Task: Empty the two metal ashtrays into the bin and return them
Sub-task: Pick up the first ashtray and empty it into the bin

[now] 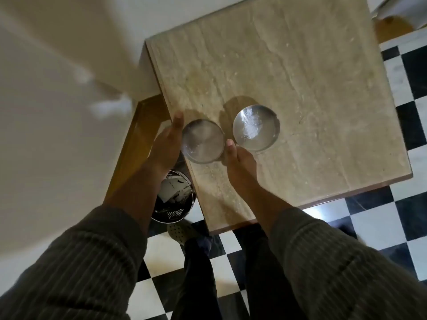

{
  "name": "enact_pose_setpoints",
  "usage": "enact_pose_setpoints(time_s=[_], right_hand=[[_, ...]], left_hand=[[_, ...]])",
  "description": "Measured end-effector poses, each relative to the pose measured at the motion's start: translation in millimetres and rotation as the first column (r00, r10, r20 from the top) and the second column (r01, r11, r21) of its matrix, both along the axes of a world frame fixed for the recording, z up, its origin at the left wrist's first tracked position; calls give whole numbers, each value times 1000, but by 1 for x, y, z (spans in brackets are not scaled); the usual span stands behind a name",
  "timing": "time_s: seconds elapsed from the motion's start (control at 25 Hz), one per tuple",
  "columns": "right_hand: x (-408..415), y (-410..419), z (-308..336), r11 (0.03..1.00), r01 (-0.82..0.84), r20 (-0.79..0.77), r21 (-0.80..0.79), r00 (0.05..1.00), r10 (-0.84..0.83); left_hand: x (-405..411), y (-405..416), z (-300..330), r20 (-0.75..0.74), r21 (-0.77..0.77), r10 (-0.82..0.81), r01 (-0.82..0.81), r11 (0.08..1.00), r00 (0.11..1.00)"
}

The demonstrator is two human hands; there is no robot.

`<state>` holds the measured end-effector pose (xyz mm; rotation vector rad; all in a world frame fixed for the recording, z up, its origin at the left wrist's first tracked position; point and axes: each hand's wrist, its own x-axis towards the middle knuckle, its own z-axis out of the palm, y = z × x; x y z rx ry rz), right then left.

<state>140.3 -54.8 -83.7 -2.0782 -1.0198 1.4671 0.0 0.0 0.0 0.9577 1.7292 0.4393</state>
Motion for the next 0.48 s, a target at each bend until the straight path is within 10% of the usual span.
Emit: enact_pose_setpoints(time_s=[0.48], right_hand=[[-40, -1, -29, 977, 4, 60, -212, 998, 9]], left_hand=[[-38, -33, -62, 146, -241, 165, -127, 962, 975]])
